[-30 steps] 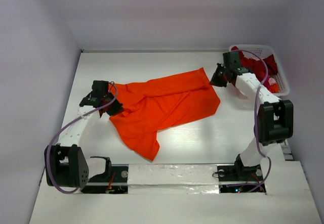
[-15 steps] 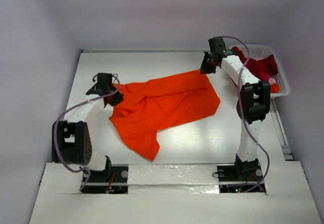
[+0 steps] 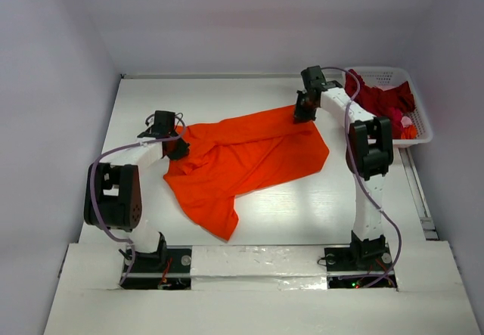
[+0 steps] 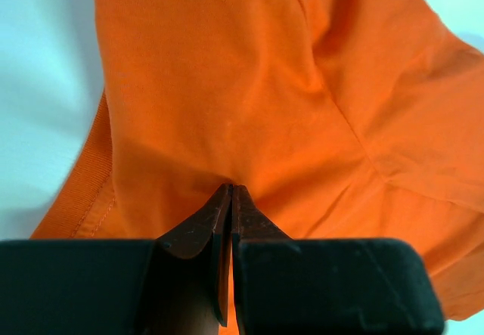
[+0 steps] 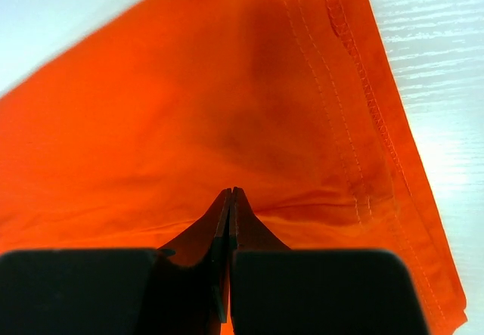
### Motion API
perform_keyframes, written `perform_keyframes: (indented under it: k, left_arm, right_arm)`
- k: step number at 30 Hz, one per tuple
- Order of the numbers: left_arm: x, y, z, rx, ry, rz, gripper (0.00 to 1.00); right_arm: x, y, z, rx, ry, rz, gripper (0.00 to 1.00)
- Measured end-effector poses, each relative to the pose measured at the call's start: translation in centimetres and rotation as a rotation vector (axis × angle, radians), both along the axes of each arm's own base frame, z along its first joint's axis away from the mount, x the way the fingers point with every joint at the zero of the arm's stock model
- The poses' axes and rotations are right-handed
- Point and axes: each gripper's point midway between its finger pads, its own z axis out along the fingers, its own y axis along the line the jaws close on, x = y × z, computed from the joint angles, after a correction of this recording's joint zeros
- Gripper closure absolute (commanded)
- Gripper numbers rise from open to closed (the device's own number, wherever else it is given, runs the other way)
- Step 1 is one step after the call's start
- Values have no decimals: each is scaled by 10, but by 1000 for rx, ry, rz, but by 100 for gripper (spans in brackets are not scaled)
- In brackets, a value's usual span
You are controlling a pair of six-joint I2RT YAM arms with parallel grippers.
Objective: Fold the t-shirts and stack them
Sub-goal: Fold the flattened tshirt in 1/3 of the way
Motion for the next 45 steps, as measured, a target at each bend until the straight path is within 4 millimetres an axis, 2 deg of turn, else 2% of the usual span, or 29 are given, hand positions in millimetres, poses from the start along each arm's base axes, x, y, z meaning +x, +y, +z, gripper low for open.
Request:
perform_keyframes:
  k: [4, 11, 16, 19, 35, 45]
  left_arm:
    - [-1, -4, -5, 2, 12, -8, 100]
    - [0, -8, -7, 4, 10, -19, 100]
    - [1, -11, -19, 7, 32, -28, 100]
    - [0, -13, -30, 3, 57, -28, 100]
    - [29, -12, -30, 0, 38, -15, 100]
    - [44, 14, -29, 16, 33, 21, 100]
  right_arm:
    - [-6, -1, -14, -14, 34, 0, 100]
    - [-11, 4, -24, -21, 60, 14, 100]
    - [-28, 5, -43, -26, 112, 24, 100]
    - [-29, 8, -43, -13, 108, 30, 100]
    - [-52, 15, -44, 75, 105, 13, 100]
    - [-77, 7, -44, 66, 121, -28, 100]
